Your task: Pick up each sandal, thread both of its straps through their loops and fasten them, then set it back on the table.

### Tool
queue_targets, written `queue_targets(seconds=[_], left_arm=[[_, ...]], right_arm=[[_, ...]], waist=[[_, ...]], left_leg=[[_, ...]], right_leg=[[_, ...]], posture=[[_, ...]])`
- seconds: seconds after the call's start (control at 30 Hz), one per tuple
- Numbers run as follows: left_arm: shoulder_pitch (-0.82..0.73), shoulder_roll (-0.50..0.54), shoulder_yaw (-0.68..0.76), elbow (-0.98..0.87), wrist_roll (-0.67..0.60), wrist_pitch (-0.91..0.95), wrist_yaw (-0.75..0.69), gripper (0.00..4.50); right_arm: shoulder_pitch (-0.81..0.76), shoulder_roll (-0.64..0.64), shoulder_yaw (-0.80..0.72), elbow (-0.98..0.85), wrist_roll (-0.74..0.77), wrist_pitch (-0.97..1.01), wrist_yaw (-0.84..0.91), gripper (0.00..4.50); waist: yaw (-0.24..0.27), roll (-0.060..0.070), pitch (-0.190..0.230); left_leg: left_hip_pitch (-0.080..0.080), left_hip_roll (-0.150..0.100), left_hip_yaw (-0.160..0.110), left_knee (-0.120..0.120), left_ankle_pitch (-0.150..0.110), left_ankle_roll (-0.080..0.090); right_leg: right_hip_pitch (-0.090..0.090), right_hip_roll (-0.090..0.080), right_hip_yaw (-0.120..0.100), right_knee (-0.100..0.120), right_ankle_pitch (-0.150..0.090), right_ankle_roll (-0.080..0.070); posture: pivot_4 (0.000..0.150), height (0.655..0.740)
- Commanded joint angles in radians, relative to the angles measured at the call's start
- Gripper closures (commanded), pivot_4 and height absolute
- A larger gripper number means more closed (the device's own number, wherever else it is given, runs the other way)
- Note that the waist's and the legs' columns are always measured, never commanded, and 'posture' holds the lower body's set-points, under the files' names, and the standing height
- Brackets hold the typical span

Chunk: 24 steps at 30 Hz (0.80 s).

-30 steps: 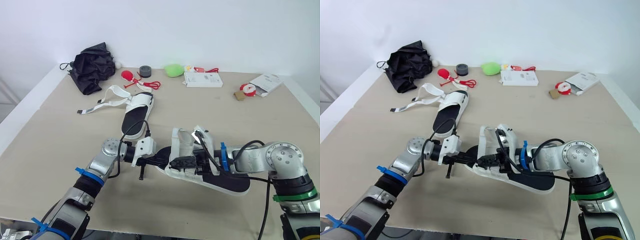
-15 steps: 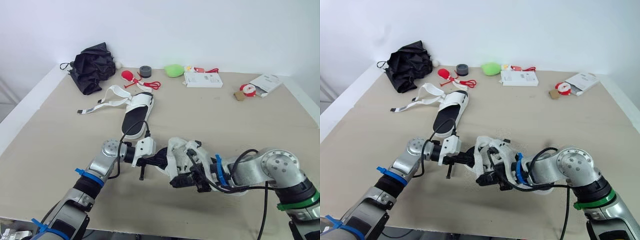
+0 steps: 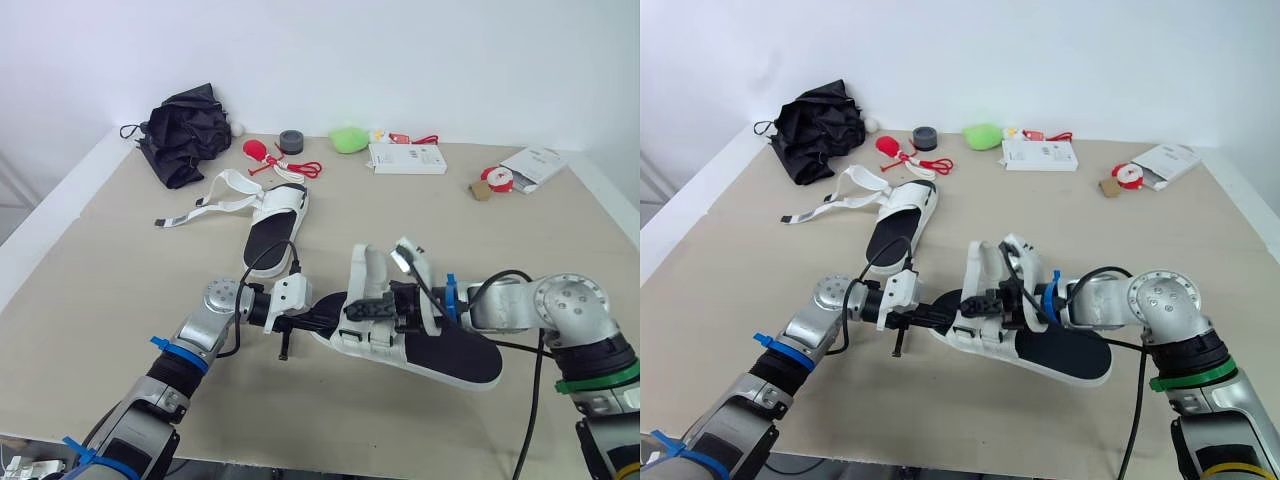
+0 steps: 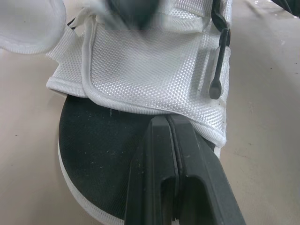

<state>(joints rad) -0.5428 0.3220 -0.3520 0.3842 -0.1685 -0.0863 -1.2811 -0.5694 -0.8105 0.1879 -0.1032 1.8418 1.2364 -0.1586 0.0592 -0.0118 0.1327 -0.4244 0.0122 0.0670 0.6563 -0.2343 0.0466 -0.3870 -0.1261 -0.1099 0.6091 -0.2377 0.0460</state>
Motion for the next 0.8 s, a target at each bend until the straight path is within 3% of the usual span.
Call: queue_targets(seconds=[0.03, 0.43, 0.8], left_arm=[[0.072, 0.025, -0.081, 0.115, 0.104, 0.071, 0.012, 4.5], [0.076, 0.024, -0.082, 0.11, 0.106, 0.071, 0.014, 4.5], [0.086, 0.023, -0.083, 0.1, 0.104, 0.075, 0.017, 4.5]], right_arm=[[0.029, -0.022, 0.024, -0.087, 0.059, 0.032, 0.002, 4.47], [0.069, -0.051, 0.097, -0.129, 0.119, 0.031, -0.018, 4.47], [0.025, -0.011, 0.131, -0.128, -0.073, 0.058, 0.003, 4.47]], waist=[[0.0, 0.0, 0.0], [0.0, 0.0, 0.0], [0.0, -0.003, -0.007]], left_leg=[[0.0, 0.0, 0.0, 0.0, 0.0, 0.0], [0.0, 0.0, 0.0, -0.001, 0.0, 0.0], [0.0, 0.0, -0.001, -0.001, -0.001, -0.001]], right_leg=[[0.0, 0.0, 0.0, 0.0, 0.0, 0.0], [0.0, 0.0, 0.0, -0.001, 0.0, 0.001], [0.0, 0.0, -0.001, -0.001, -0.001, 0.003]], posture=[[0.15, 0.74], [0.15, 0.74], [0.15, 0.74]])
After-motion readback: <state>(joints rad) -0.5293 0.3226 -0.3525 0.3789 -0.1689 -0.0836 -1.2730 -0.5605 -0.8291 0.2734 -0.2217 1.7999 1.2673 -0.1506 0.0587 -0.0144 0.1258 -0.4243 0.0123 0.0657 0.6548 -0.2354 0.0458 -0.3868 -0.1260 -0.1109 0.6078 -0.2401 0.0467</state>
